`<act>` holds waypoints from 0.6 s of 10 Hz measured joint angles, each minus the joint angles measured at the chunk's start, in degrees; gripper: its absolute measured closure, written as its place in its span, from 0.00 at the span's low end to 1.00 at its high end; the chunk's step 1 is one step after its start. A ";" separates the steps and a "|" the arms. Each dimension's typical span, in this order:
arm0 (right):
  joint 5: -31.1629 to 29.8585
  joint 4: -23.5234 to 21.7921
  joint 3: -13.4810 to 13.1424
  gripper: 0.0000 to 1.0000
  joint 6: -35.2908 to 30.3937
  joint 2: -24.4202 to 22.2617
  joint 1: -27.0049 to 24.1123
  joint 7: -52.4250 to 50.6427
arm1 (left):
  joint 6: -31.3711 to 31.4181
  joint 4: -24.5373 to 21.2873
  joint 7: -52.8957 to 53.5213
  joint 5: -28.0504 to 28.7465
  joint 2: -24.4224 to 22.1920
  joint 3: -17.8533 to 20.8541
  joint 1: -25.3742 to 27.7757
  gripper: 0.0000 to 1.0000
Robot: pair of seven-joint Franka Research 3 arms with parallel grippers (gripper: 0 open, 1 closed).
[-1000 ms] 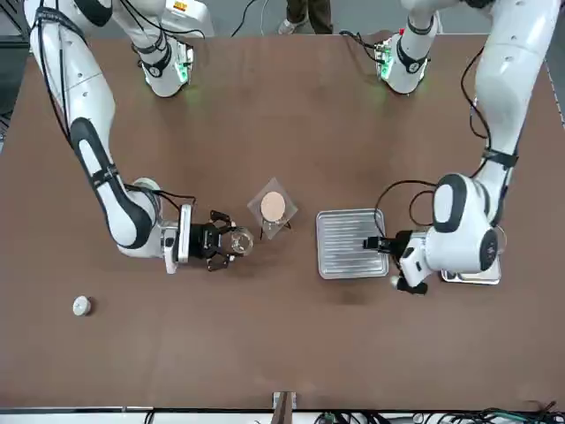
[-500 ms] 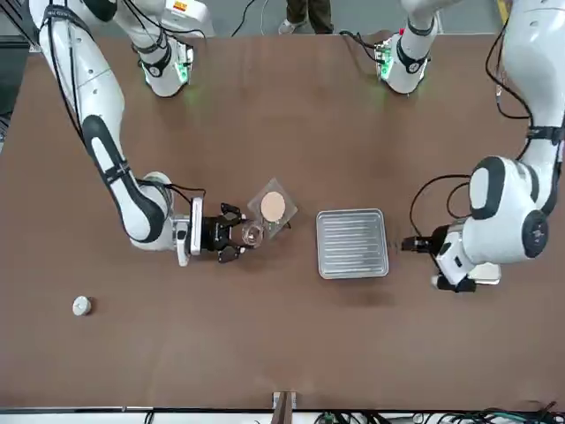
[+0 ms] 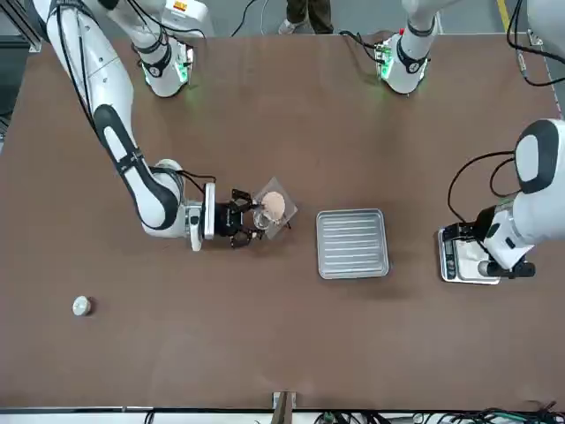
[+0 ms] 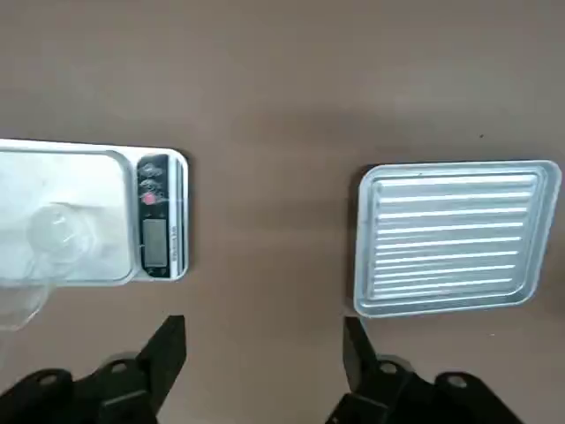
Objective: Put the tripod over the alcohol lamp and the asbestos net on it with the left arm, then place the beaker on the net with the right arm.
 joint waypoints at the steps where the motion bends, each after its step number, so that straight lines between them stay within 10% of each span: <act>1: 0.33 -0.98 0.27 0.41 0.00 -0.29 0.17 -0.93 | -0.60 -0.01 0.03 0.00 -1.29 4.45 -4.30 0.18; 6: 3.63 -4.63 2.16 0.41 0.10 -0.48 0.45 -6.57 | -2.62 -0.39 -0.02 0.00 -8.75 13.33 -13.51 0.00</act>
